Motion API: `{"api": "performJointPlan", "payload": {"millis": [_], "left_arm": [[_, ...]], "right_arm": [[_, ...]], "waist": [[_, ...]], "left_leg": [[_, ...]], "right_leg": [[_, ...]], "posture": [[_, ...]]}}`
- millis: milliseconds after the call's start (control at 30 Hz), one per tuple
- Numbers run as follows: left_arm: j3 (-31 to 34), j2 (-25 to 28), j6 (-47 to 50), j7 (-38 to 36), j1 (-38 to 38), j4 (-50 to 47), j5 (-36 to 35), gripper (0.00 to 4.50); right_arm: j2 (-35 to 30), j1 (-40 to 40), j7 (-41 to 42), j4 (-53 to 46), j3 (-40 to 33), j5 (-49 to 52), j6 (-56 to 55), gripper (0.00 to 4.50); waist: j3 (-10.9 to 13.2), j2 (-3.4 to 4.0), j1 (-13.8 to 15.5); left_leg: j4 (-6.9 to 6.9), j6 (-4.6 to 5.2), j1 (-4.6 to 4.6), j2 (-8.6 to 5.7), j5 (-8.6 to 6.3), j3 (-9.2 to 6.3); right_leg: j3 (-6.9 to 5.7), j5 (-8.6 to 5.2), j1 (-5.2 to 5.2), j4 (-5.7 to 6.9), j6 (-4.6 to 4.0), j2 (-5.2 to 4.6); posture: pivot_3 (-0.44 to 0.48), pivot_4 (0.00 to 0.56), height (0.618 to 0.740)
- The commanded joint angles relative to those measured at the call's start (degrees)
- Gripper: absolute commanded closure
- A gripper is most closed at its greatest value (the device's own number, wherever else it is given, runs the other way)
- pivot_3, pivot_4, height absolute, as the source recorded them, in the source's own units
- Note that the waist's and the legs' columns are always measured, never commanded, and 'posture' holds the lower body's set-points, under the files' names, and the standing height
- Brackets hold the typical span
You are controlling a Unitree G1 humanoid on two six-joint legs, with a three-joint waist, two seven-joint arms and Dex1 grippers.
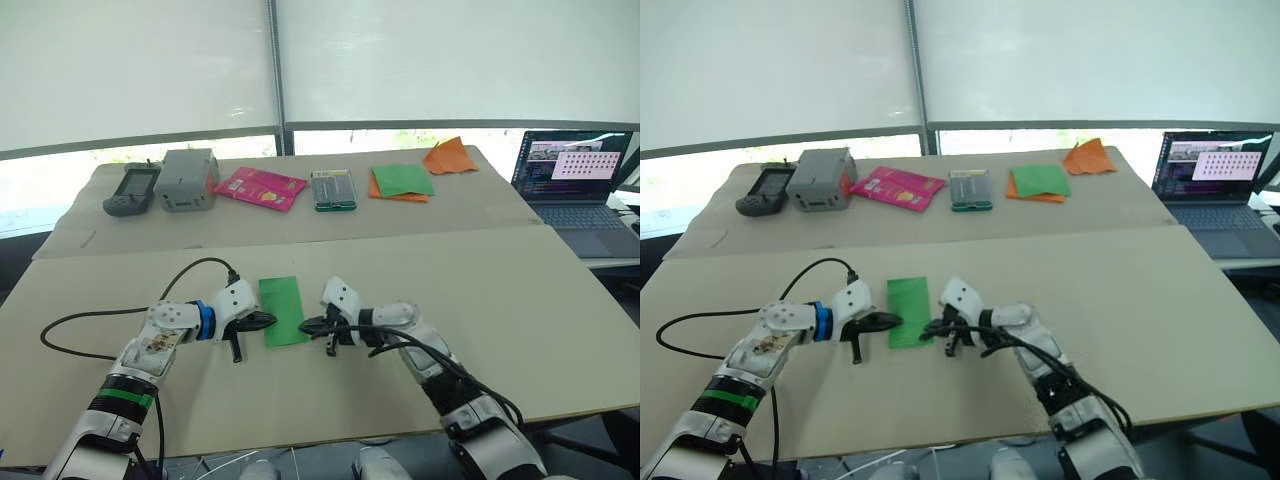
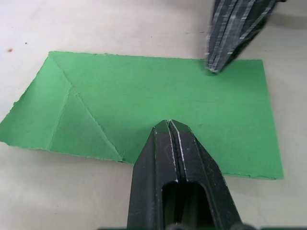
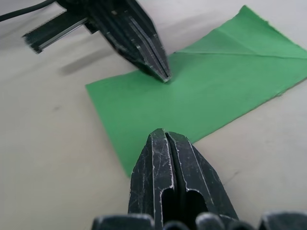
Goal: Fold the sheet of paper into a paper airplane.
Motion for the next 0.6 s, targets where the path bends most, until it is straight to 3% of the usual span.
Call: {"api": "performJointPlan", "payload": {"millis": [33,467,600], "left_arm": [[-1.5,0.2,0.7,-0.1,0.9,1.6,2.0,4.5],[-1.7,-0.1,0.4,0.0,0.4,2.3,2.1,4.5],[0.0,-0.1,0.9,0.6,1.2,0.3,0.4,4.5]], "right_arm": [[-2.4,3.9,1.5,-0.9,4.0,-0.7,5.2,4.49],[-3.7,5.1,-0.7,-6.5,5.0,1.3,8.4,4.49],[-3.2,5.6,-2.3,-17.4,-3.1,8.3,6.4,4.49]], "waist": [[0.0,-0.03,0.2],[0.0,-0.23,0.6],[0.1,-0.32,0.6]], "left_leg": [[0.0,0.0,0.0,0.0,0.0,0.0],[-0.03,-0.02,0.19,0.01,-0.07,0.01],[-0.03,-0.02,0.18,0.01,-0.07,0.01]], "right_leg": [[0.0,-0.01,-0.01,-0.01,-0.01,0.0],[0.0,-0.14,-0.09,-0.02,-0.15,0.0],[0.0,-0.13,-0.1,-0.01,-0.15,0.0]], "posture": [[0.0,0.15,0.74],[0.0,0.15,0.74],[0.0,0.15,0.74]]}}
